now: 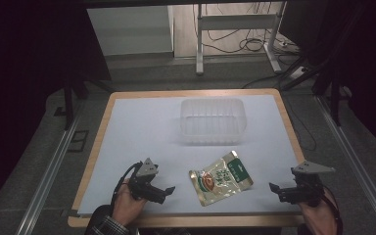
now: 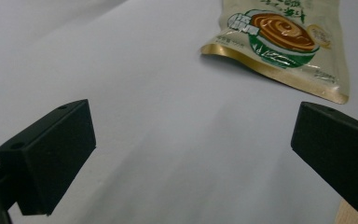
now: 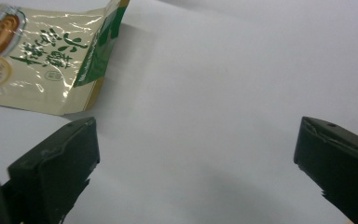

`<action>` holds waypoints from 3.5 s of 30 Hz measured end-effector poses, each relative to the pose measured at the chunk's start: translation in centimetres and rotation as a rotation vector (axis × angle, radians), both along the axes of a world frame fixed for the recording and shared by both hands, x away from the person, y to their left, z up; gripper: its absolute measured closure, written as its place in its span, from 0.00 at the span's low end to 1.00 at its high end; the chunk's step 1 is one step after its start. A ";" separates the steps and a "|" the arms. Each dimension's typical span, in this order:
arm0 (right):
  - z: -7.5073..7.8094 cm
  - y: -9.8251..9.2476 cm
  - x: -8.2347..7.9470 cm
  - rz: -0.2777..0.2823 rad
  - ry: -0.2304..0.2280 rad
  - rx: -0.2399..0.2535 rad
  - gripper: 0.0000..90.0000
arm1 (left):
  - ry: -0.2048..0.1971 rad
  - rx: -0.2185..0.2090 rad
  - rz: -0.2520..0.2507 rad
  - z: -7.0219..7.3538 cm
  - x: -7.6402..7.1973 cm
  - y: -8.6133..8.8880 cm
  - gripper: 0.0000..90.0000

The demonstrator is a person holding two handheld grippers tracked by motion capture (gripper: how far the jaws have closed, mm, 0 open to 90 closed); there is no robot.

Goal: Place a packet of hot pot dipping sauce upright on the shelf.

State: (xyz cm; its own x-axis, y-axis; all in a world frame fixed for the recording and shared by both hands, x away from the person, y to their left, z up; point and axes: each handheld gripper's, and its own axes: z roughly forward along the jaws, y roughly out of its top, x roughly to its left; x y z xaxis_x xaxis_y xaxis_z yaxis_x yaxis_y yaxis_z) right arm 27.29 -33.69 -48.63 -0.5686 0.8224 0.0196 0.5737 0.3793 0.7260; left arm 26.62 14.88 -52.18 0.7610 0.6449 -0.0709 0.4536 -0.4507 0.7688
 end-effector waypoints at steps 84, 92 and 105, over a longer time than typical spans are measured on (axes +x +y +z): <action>-1.5 6.0 3.4 0.159 0.092 0.159 0.01 | -0.062 0.061 -0.083 0.1 -0.5 -1.3 0.00; -1.0 7.3 3.8 0.165 0.063 0.127 0.04 | -0.066 0.065 -0.084 0.2 -0.5 -1.3 0.00; -1.8 8.8 5.3 0.166 0.126 0.059 0.19 | -0.068 0.074 -0.085 0.1 -0.6 -1.4 0.00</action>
State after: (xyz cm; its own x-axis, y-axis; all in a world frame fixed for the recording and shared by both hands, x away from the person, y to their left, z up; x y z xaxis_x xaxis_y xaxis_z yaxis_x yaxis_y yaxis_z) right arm 32.55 -24.87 -50.44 -0.6859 0.7131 0.1447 0.5949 0.4351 0.6758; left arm 26.07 13.47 -52.06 0.8146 0.5794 0.0280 0.3594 -0.5421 0.7596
